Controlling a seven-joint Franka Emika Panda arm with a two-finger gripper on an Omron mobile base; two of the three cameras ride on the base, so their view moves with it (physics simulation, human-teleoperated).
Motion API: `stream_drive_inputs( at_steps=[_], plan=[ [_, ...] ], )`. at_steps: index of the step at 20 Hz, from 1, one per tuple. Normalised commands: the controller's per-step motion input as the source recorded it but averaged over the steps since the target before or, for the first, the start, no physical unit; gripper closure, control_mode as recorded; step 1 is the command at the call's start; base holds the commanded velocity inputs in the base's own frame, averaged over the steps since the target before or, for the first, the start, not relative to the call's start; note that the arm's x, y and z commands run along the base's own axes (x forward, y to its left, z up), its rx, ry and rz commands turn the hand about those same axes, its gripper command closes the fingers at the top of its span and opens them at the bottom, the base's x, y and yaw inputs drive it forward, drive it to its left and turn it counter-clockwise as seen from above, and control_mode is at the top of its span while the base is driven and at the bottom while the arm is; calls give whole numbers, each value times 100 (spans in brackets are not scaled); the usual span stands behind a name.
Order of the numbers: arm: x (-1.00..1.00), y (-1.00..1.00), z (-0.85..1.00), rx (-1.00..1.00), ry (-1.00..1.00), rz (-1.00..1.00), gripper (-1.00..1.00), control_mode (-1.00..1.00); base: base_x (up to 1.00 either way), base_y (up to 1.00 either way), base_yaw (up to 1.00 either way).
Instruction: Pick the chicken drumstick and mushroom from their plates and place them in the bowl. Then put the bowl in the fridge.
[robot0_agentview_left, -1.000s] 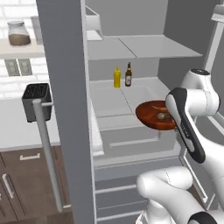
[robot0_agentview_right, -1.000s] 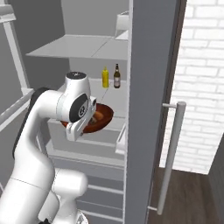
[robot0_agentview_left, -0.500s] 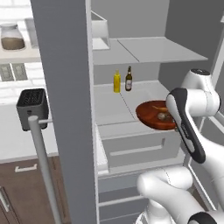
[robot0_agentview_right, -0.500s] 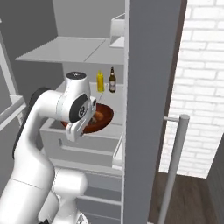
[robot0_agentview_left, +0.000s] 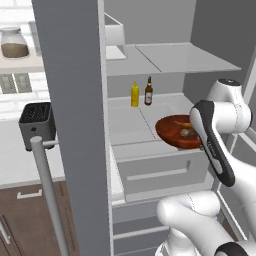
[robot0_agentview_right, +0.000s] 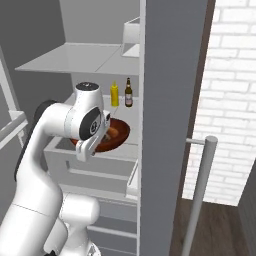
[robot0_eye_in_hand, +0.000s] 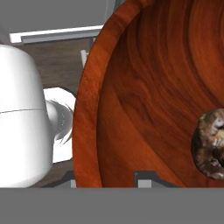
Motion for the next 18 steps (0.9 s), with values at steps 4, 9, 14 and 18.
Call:
stream_drive_inputs(
  at_steps=[4,9,14,18],
  plan=[
    [63,0,-15,0,0,0,100,-100,0,0,0],
    [78,0,-26,0,0,0,100,-100,0,0,0],
    [99,-1,-6,0,0,0,100,-100,0,0,0],
    [86,-19,-5,1,0,0,100,-100,0,0,0]
  ],
)
